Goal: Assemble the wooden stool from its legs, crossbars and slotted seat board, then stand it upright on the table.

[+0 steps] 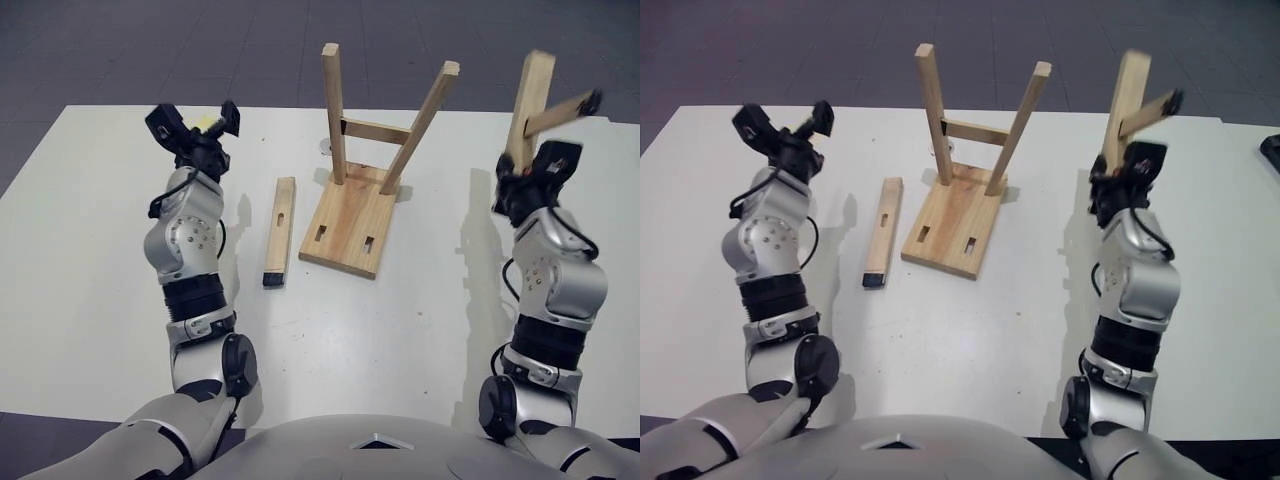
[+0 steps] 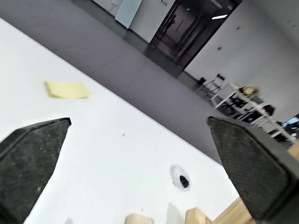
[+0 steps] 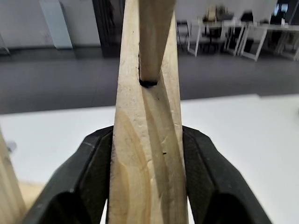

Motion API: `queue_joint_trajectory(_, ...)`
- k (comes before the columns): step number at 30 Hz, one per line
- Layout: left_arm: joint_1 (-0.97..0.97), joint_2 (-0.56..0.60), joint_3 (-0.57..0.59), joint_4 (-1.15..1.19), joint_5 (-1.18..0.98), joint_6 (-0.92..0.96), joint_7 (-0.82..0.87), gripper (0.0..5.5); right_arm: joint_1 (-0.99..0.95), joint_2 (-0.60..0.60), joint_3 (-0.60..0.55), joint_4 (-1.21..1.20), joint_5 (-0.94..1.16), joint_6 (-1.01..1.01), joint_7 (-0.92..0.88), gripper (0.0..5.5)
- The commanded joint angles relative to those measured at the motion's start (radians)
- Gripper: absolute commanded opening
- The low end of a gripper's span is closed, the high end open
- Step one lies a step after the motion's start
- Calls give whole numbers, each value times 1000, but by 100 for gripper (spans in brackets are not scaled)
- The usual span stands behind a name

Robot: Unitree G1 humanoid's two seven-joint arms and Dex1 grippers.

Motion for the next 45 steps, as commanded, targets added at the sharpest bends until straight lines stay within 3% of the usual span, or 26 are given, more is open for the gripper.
queue_joint_trajectory(1,-76,68,20,-166,-274,35,-236,540,-136,-33,-36,-83,155,-86,111,204)
queue_joint_trajectory(8,-167,185,-69,-303,-652,227,-412,540,-171,-106,64,-193,295,-142,322,204)
queue_joint_trajectory(18,-300,193,-123,-169,-864,311,-213,540,13,-145,273,-334,247,-197,426,204)
queue_joint_trajectory(28,-258,179,-180,-153,-905,327,-96,540,101,-166,367,-350,147,-271,439,204)
queue_joint_trajectory(45,-166,215,-211,-196,-823,285,-192,271,110,-208,401,-255,11,-379,462,204)
